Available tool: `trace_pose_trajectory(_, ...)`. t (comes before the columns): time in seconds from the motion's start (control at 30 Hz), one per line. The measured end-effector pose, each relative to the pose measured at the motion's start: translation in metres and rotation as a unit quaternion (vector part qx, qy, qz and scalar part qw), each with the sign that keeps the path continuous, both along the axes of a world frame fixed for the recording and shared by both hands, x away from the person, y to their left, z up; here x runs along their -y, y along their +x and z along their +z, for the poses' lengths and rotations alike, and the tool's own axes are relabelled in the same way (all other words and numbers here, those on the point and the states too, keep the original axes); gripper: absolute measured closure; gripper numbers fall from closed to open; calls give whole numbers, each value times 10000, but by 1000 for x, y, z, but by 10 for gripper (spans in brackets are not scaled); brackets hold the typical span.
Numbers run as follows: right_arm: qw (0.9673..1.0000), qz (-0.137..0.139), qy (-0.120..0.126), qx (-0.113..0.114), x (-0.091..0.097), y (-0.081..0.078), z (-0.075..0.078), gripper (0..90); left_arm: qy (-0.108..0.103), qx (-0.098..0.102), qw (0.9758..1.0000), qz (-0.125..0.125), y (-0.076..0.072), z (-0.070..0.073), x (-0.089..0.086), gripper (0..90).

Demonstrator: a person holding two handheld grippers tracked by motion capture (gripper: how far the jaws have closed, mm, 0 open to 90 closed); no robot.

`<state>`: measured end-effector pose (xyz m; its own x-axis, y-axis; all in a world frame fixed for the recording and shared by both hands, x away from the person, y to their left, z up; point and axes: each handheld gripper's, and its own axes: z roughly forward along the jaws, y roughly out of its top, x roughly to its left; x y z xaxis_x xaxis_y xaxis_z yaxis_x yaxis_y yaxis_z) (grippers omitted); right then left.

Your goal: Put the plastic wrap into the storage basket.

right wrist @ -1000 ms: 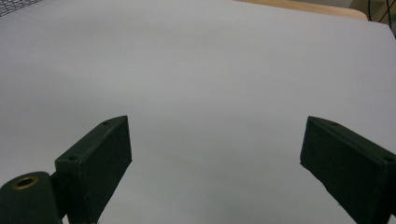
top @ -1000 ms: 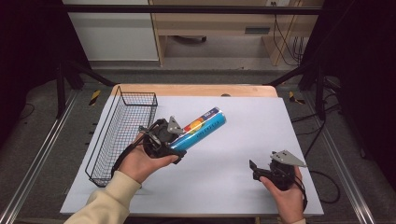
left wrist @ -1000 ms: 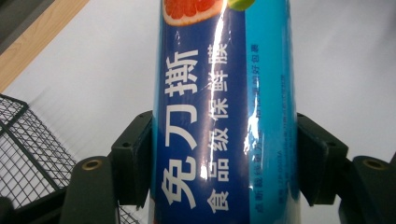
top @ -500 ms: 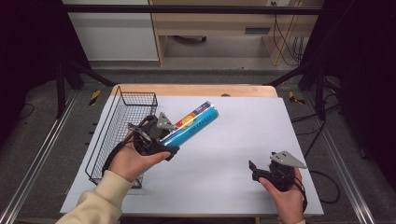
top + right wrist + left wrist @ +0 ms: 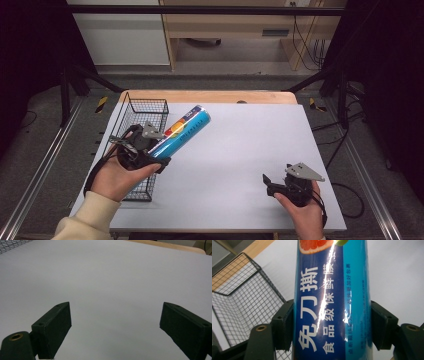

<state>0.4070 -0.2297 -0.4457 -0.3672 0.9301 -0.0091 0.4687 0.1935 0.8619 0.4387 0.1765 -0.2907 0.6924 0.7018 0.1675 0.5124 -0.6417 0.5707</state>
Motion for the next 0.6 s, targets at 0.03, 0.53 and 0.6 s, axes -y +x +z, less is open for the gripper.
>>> trace_pose_trajectory(0.03, 10000, 0, 0, 0, 0, 0, 0, 104, 13, -10, 10000, 26, 0, 1, -2, 321)
trace_pose_trajectory(0.53, 10000, 17, 20, -64, -1, 0, 1, 104, -12, -20, 9983, 587, -7, 2, -47, 321)
trace_pose_trajectory(0.6, 10000, 10, 27, -74, -1, 0, 1, 105, -1, 25, 9980, 630, -7, 2, -53, 322)
